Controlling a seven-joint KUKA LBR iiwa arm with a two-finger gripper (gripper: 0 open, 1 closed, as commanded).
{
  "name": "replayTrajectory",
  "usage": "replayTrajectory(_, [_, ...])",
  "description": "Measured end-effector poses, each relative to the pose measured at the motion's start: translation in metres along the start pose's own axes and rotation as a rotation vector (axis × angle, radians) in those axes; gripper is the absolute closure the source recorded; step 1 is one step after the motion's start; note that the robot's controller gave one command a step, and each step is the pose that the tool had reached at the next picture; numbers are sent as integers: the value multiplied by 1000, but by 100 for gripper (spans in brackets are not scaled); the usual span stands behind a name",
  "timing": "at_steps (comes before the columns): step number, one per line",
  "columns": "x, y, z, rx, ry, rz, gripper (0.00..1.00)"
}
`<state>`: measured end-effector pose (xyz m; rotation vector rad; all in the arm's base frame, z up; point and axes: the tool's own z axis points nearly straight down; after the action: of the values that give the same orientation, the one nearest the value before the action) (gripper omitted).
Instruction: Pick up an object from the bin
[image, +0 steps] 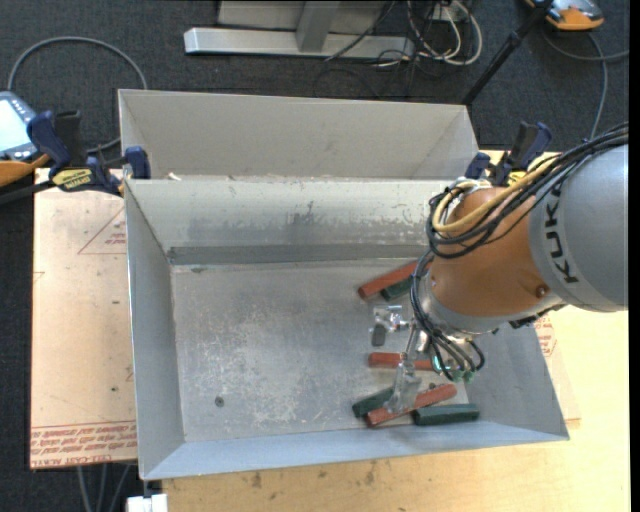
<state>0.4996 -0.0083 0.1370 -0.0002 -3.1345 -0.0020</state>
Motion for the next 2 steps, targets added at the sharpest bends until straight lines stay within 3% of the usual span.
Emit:
replayTrajectory(1, [-21,-86,69,1,-5,132,0])
replayTrajectory(2, [-22,-83,66,0,-10,125,100])
